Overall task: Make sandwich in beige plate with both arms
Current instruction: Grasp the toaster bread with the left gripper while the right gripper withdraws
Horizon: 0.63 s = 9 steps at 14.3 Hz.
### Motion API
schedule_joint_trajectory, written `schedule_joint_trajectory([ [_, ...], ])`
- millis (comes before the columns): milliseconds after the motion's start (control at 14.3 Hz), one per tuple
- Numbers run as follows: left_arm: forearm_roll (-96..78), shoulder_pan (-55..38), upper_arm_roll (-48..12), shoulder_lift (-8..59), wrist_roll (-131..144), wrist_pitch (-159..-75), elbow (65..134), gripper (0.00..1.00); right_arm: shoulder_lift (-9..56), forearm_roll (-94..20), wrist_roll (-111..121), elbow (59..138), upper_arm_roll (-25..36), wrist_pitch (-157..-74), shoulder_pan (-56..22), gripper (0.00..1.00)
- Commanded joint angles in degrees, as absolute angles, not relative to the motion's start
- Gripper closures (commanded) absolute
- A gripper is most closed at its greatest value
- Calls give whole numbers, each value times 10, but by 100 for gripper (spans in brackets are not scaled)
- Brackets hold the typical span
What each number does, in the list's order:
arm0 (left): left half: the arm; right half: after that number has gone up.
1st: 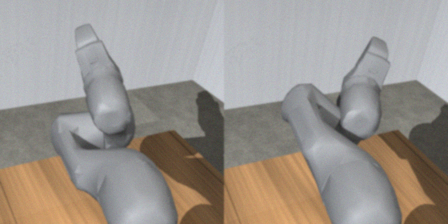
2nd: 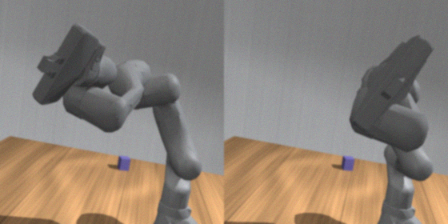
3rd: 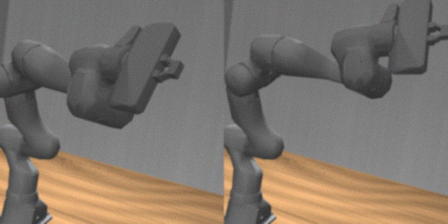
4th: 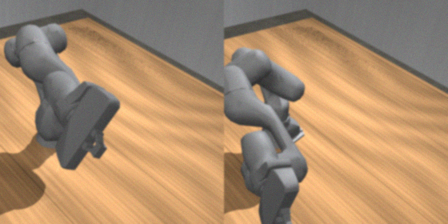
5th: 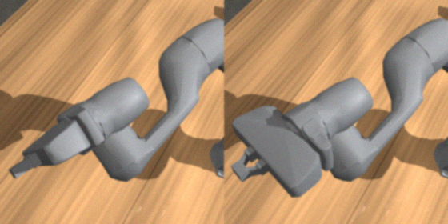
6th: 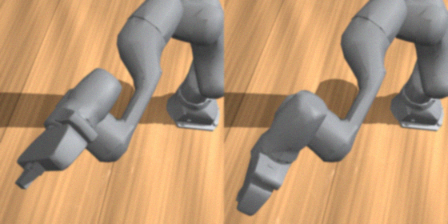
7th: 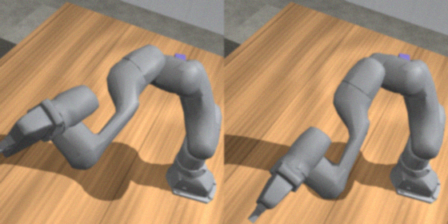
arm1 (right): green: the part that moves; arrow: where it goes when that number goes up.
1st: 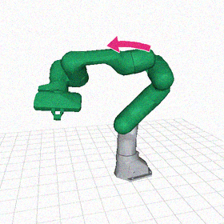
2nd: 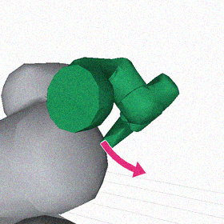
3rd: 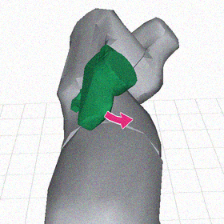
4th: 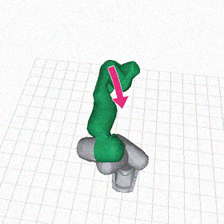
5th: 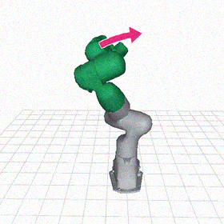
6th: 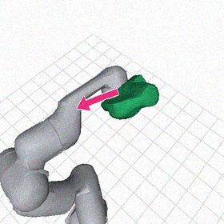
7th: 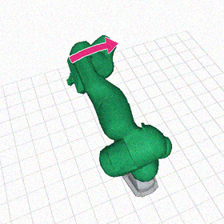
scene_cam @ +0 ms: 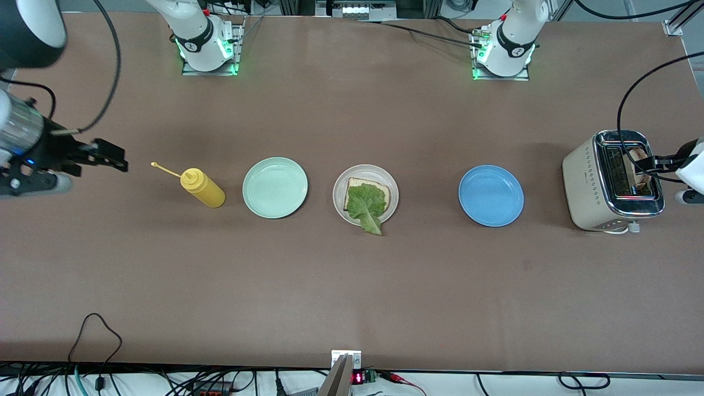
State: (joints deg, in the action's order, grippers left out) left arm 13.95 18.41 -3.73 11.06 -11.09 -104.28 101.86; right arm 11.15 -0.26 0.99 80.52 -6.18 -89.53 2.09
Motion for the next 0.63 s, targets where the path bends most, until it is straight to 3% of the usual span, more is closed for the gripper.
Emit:
schedule_joint_trajectory([
  [0,152,206,-43,98,-143,-1090,1071,8,53,6,-7,847,-81,-889,47,0],
  [491,151,247,-43,86,-164,-1149,1147,12,-10,6,-39,893,-77,-892,48,0],
  [561,151,247,-44,81,-164,-1149,1154,17,-10,5,-45,892,-64,-892,33,0],
])
